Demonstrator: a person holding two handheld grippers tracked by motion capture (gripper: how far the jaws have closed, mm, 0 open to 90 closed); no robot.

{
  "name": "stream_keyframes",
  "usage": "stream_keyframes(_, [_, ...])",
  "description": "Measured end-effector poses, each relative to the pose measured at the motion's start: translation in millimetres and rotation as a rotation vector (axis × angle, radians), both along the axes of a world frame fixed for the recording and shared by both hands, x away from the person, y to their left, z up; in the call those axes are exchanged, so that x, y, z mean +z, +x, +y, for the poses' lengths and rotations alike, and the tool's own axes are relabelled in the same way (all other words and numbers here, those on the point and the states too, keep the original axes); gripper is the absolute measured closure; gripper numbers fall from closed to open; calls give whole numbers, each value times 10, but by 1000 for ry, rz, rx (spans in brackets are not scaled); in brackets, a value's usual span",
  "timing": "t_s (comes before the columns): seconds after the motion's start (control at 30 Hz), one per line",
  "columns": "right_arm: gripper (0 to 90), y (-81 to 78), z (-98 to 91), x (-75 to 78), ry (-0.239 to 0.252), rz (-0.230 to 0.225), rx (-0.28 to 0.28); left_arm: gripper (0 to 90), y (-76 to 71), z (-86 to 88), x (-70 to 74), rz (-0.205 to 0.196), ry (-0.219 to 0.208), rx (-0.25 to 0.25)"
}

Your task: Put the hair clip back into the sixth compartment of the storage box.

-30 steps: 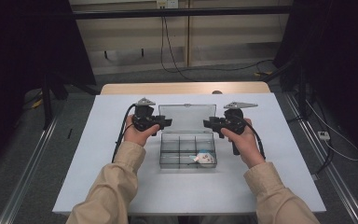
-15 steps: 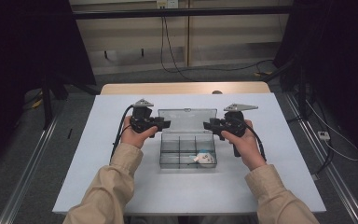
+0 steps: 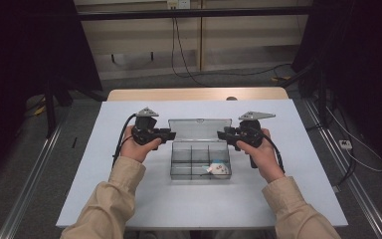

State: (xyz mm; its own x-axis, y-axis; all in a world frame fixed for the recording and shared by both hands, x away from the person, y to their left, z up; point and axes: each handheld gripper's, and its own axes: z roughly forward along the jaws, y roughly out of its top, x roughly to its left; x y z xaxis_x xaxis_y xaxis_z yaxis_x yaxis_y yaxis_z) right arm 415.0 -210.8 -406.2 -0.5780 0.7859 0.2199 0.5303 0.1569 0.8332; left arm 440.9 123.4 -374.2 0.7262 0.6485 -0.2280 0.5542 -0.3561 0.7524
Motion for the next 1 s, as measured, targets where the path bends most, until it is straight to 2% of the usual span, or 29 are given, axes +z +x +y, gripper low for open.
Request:
stream_keyframes(0.13, [615, -7, -16, 11, 3, -1, 0, 789, -28, 51, 18, 36, -37, -2])
stream_keyframes(0.23, [616, -16, -19, 23, -2, -6, 4, 841, -60, 39, 30, 62, -31, -34])
stream_keyframes(0.33, [617, -24, -23, 29, -3, -9, 8, 887, -73, 14, 33, 63, -38, -41])
stream_keyframes(0.53, [612, -59, -30, 37, -5, -15, 17, 900, -49, -10, 22, 76, -51, -51])
stream_keyframes(1.0, [590, -121, -48, 28, -23, -13, 26, 900, -77, -23, 32, 69, -61, -67])
